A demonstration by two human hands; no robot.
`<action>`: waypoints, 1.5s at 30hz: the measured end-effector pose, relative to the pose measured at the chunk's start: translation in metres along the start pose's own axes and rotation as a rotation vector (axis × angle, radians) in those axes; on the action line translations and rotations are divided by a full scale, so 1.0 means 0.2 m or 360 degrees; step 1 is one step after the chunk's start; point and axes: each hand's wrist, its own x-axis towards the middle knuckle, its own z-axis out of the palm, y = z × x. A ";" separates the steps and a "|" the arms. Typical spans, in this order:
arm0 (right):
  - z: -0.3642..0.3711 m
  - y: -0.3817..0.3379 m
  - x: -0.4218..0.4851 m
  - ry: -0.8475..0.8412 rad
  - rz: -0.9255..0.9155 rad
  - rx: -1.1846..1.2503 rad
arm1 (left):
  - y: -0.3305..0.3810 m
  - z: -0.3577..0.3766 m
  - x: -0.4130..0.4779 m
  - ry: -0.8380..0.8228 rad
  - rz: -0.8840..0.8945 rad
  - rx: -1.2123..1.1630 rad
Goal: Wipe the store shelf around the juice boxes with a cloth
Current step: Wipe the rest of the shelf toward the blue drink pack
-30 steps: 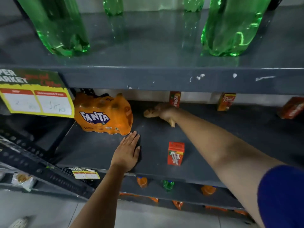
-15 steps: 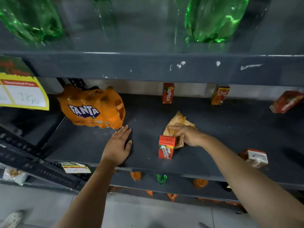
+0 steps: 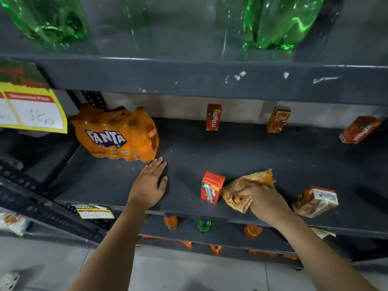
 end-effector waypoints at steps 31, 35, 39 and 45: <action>0.14 -0.32 -0.45 -0.0145 0.0294 -0.0338 | 0.03 -0.01 -0.02 -0.0026 -0.0020 -0.0024; 0.00 -0.31 -0.47 0.0021 0.0343 -0.0230 | 0.04 -0.03 -0.01 -0.0034 -0.0020 -0.0014; -0.07 -0.30 -0.27 0.0310 0.0502 -0.0456 | 0.05 -0.04 -0.02 -0.0030 -0.0023 -0.0017; 0.10 -0.43 -0.29 0.0038 0.0552 -0.0435 | 0.04 -0.04 -0.02 -0.0033 -0.0013 -0.0027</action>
